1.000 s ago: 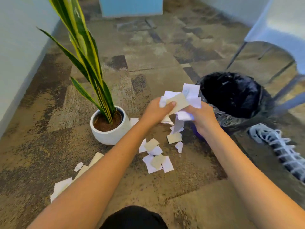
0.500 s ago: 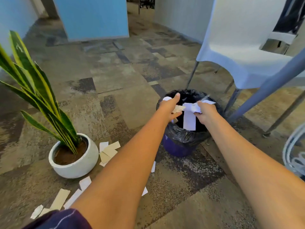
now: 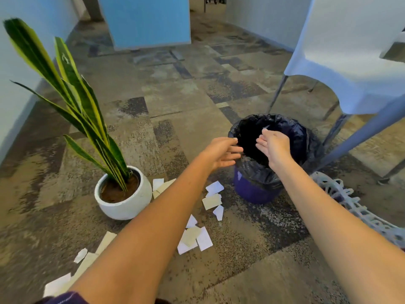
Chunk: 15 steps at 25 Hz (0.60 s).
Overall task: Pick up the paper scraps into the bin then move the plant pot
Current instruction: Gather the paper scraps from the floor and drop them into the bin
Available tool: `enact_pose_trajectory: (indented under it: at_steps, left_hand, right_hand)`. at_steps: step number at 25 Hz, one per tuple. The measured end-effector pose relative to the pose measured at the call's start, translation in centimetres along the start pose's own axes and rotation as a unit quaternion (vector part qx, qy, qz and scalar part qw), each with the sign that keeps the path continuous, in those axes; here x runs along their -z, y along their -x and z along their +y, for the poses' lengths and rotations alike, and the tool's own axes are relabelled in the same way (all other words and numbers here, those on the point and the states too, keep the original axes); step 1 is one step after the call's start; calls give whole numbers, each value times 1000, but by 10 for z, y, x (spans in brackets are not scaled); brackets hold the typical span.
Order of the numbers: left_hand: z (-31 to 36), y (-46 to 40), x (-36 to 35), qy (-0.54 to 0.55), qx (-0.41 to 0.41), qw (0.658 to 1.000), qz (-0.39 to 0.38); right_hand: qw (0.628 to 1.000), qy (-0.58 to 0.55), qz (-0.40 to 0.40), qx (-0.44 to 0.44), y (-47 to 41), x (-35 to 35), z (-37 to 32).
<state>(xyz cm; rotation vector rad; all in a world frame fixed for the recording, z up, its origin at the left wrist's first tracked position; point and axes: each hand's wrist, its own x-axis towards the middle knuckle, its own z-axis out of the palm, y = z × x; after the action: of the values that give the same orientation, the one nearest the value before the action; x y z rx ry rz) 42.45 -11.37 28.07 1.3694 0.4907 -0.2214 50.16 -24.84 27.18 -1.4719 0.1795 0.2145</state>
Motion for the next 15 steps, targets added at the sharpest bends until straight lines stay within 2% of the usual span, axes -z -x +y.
enact_pose_trajectory:
  at_steps: [3, 5, 10, 12, 15]
  left_hand:
    - [-21, 35, 53, -4, -3, 1000, 1]
    - [-51, 69, 104, -11, 9, 1000, -2]
    - [-153, 168, 233, -39, 94, 995, 5]
    - [-198, 205, 274, -120, 170, 978, 14]
    - [-276, 241, 330, -238, 288, 926, 58]
  right_hand:
    - [987, 103, -58, 110, 32, -29, 22]
    - [967, 172, -106, 153, 53, -54, 42]
    - [924, 264, -220, 170, 107, -114, 109]
    - [889, 318, -277, 175, 130, -140, 142]
    - [809, 412, -376, 185, 159, -185, 190]
